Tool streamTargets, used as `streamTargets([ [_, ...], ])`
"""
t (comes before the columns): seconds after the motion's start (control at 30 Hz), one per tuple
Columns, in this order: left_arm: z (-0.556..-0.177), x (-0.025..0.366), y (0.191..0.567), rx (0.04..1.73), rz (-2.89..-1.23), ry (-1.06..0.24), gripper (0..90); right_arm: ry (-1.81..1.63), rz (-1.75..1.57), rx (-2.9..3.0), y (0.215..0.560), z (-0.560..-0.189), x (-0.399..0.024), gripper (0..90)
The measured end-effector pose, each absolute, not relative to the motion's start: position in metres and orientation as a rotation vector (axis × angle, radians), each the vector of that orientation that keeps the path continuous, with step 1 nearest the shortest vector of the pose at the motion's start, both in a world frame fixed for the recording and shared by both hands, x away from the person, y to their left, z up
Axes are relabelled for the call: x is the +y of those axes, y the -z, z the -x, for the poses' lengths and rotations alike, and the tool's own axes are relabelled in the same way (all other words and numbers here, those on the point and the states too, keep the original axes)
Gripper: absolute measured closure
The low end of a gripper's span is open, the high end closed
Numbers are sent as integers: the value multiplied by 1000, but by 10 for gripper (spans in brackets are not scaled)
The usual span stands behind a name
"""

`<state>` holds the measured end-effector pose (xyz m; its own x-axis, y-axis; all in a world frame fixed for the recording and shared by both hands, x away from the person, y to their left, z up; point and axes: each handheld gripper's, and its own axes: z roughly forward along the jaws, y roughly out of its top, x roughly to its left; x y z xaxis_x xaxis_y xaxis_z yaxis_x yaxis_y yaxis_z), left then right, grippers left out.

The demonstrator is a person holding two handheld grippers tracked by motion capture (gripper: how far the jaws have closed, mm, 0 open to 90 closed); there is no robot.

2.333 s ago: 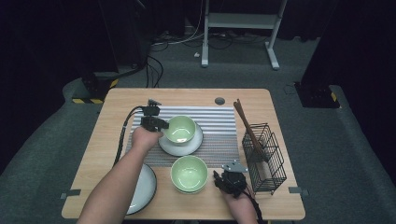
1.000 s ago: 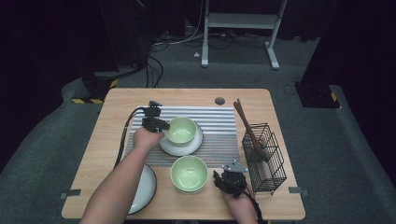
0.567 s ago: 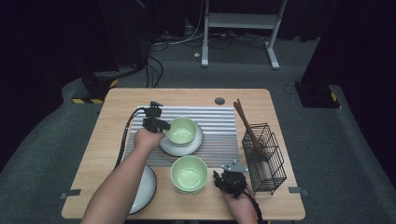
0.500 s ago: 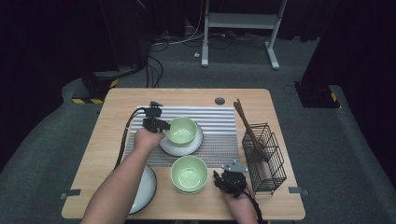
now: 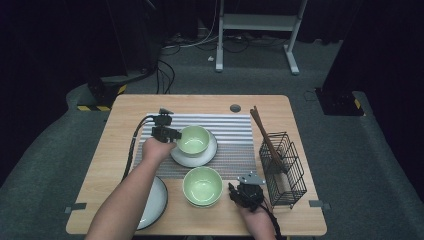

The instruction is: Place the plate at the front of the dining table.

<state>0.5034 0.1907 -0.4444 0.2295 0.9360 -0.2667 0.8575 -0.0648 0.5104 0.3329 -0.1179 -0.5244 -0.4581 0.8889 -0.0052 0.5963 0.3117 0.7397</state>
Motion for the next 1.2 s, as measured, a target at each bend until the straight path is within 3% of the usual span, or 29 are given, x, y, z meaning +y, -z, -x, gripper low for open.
streamTargets([
  [0.53, -486, 181, 433, 1565, -2006, -328, 514, -952, -1321, 2171, 524, -333, -118, 459],
  [0.83, -473, 183, 426, 1531, -2010, -390, 458, -951, -1324, 2170, 524, -333, -117, 457],
  [1.2, -458, 184, 424, 1495, -2037, -375, 396, -945, -1311, 2171, 524, -334, -117, 458],
])
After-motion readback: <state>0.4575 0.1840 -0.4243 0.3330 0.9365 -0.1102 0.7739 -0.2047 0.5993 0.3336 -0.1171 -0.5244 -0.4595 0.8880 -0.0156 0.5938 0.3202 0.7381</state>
